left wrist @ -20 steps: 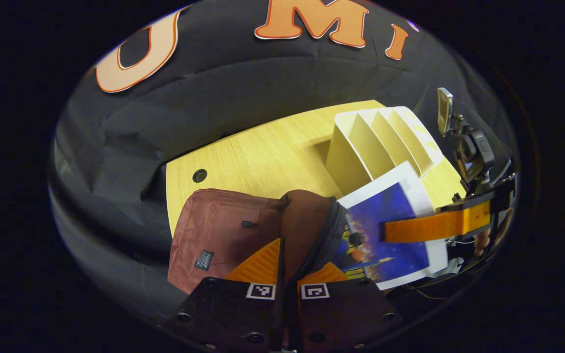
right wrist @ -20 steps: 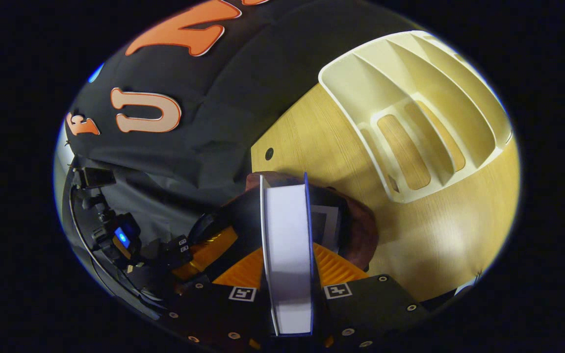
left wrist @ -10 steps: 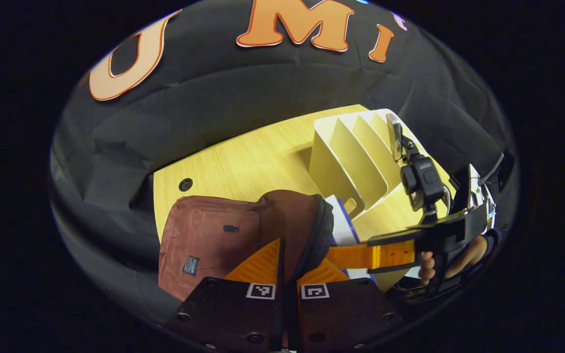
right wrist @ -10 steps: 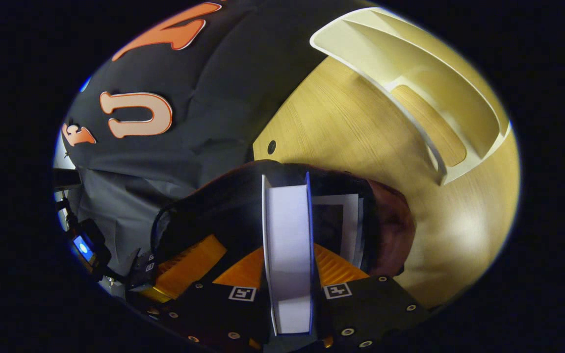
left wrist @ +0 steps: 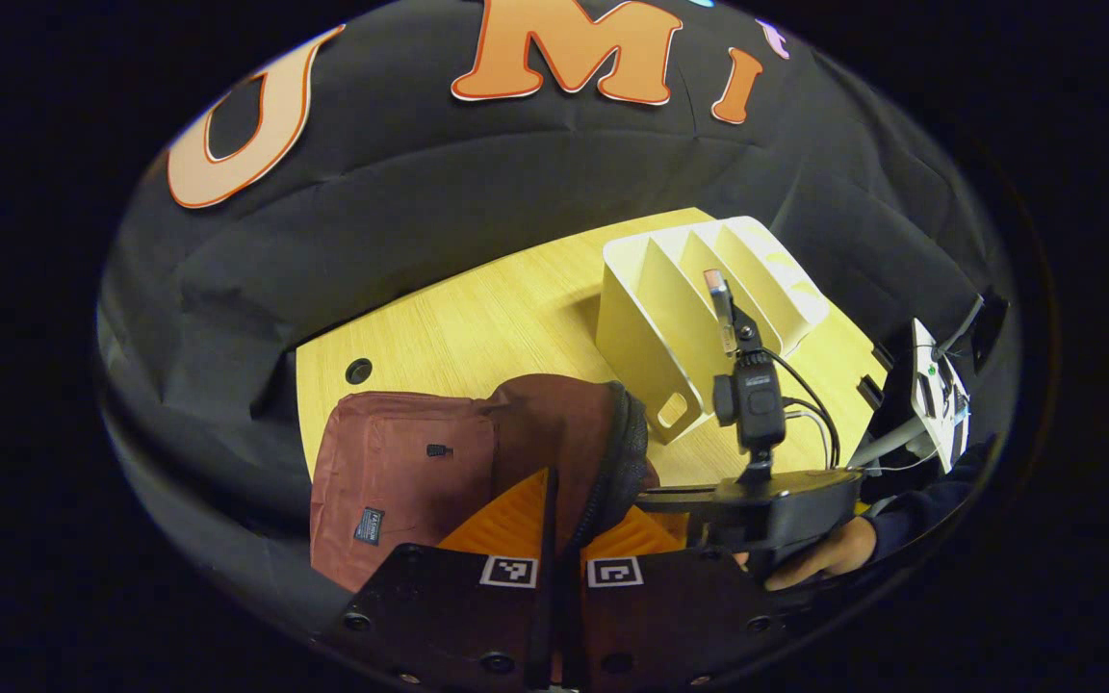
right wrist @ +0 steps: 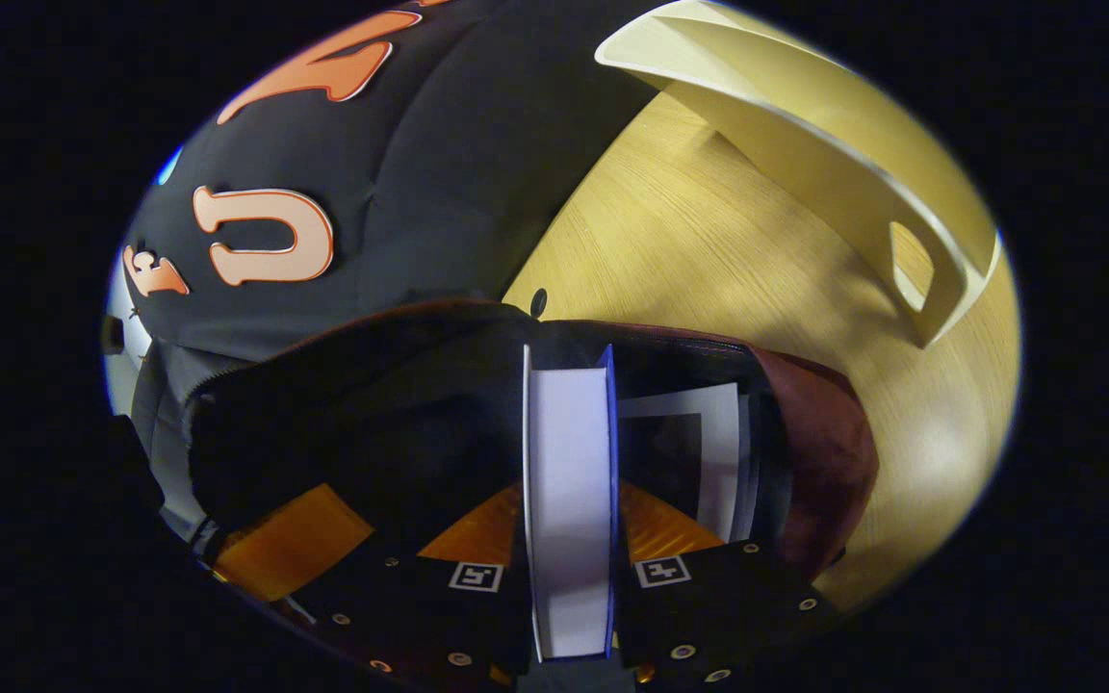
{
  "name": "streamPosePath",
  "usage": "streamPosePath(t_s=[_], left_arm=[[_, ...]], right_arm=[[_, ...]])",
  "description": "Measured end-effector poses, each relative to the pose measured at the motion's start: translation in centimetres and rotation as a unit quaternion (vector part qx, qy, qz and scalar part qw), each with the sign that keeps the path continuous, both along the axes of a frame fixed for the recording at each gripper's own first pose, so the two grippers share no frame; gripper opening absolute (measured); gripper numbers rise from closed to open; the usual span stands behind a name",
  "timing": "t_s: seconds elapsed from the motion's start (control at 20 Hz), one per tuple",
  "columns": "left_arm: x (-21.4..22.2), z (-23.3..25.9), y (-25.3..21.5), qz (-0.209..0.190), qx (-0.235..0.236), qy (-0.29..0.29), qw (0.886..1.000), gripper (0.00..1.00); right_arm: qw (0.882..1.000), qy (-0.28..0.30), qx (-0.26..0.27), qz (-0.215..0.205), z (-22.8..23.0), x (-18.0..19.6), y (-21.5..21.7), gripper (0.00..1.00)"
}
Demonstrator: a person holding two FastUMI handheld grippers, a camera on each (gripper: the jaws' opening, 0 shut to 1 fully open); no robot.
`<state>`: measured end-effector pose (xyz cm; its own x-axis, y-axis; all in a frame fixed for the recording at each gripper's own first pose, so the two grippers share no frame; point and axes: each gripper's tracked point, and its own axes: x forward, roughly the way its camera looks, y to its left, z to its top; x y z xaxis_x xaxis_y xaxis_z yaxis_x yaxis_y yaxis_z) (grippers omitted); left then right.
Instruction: Open the schoolbag, grab two books from the bookshelf and put them into the schoolbag.
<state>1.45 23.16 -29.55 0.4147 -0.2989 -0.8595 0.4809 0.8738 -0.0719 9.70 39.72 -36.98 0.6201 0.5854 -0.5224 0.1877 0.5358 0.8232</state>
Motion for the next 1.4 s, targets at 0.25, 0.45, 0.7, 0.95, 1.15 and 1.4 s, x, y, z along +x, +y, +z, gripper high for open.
streamPosePath(t_s=[0.25, 0.45, 0.7, 0.95, 1.15, 1.4], left_arm=[[0.1, -0.4, 0.0, 0.013, -0.017, 0.008, 1.000, 0.05], [-0.1, -1.0, 0.2, 0.038, -0.041, 0.016, 0.998, 0.06], [-2.2, -2.4, -3.3, 0.048, -0.053, 0.030, 0.997, 0.30], [-3.2, -1.3, -10.1, 0.056, -0.064, 0.015, 0.996, 0.93], [-3.3, 1.1, -17.0, 0.079, -0.076, -0.025, 0.994, 0.96], [-2.3, 6.4, -24.7, 0.128, -0.098, -0.125, 0.979, 0.98]], right_arm=[[0.999, 0.020, -0.023, 0.012, -1.8, 0.2, 0.1, 0.41], [0.998, 0.022, -0.057, 0.013, -0.5, -1.1, -4.5, 0.78], [0.992, -0.017, -0.121, -0.015, 1.8, -2.5, -12.7, 0.97], [0.982, -0.062, -0.179, -0.022, 5.0, -3.7, -21.2, 0.97], [0.968, -0.115, -0.222, -0.019, 8.8, -4.1, -28.3, 0.97], [0.938, -0.210, -0.276, -0.016, 15.6, -5.5, -36.6, 0.97]])
